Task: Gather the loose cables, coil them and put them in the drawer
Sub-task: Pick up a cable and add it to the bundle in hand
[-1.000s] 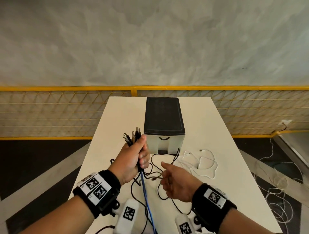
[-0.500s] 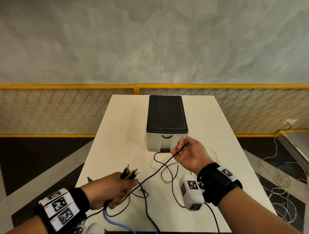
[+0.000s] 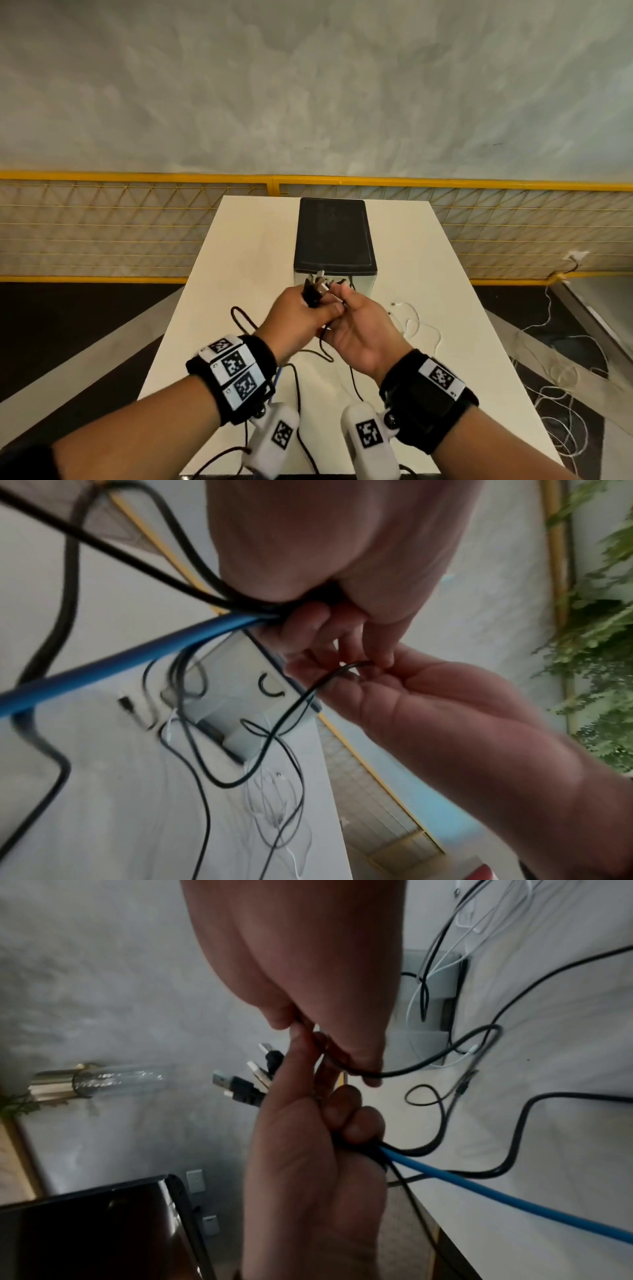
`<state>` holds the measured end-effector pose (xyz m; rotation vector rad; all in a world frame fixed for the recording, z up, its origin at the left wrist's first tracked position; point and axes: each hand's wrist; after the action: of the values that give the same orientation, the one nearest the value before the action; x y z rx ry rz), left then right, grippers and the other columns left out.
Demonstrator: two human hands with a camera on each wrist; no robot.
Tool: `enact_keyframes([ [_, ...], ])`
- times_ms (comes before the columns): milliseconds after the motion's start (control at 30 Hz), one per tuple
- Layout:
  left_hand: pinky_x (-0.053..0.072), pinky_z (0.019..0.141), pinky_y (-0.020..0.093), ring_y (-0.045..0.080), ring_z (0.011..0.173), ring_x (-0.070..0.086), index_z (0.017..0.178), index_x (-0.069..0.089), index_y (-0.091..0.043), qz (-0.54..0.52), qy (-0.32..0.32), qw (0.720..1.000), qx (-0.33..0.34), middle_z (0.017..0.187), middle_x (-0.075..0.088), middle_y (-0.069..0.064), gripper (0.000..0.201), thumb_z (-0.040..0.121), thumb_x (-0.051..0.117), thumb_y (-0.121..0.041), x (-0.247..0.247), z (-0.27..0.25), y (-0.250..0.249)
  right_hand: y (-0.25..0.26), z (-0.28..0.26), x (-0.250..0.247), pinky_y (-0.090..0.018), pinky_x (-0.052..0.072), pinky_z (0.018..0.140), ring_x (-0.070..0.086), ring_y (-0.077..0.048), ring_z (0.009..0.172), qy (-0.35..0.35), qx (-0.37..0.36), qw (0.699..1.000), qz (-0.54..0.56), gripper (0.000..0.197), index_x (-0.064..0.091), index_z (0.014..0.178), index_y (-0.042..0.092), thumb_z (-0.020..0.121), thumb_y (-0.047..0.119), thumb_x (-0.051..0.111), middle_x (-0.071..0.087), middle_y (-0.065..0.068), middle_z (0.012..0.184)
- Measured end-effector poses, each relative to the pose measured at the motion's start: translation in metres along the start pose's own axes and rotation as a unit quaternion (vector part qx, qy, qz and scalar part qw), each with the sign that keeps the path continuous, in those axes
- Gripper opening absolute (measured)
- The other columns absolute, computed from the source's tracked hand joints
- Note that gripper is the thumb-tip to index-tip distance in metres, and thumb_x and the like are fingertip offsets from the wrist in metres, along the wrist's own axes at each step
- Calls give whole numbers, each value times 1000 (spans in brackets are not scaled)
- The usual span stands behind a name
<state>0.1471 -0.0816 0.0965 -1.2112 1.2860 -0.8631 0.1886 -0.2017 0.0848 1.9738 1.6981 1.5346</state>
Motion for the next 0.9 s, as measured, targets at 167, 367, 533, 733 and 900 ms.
enact_keyframes([
  [167,57,78,31,11,79,68,86,74,-17,18,55,998,-1,85,76,7,8,78,74,-14,5,-10,7,10,-1,-9,-38,51,80,65,-25,82,-24,20,999,18,33,62,110,7,103,29,38,68,-13,96],
  [367,34,42,13,1,41,42,71,67,-14,3,115,992,-46,49,55,-13,17,85,69,-5,-7,-21,1,19,6,-5,-42,52,81,73,-26,82,-18,30,999,19,28,61,95,9,103,24,38,75,-15,95],
  [533,45,63,13,-3,59,58,75,72,-23,203,325,921,-70,66,66,-12,8,80,78,-21,-43,-42,7,52,17,-31,-48,50,78,76,-27,74,-108,15,992,65,33,55,83,15,105,23,32,76,-11,79],
  [733,29,44,22,8,44,37,68,63,-19,62,137,984,-93,58,51,-4,23,79,78,-32,-47,-31,6,38,16,-41,-46,51,79,76,-25,73,-124,30,991,27,23,51,94,18,105,23,32,76,-11,76],
  [900,42,48,8,-4,52,58,81,69,-15,-10,59,998,-28,55,63,-14,12,81,77,-7,3,-7,-6,-1,8,-21,-53,44,103,67,-31,99,-50,46,998,3,37,56,123,7,106,27,30,70,-19,117],
])
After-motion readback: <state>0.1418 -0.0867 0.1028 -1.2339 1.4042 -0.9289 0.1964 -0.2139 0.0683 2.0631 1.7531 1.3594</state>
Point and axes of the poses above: each hand's wrist, its own z-axis towards the middle knuckle, its own x-axis out of the palm, y = z × x
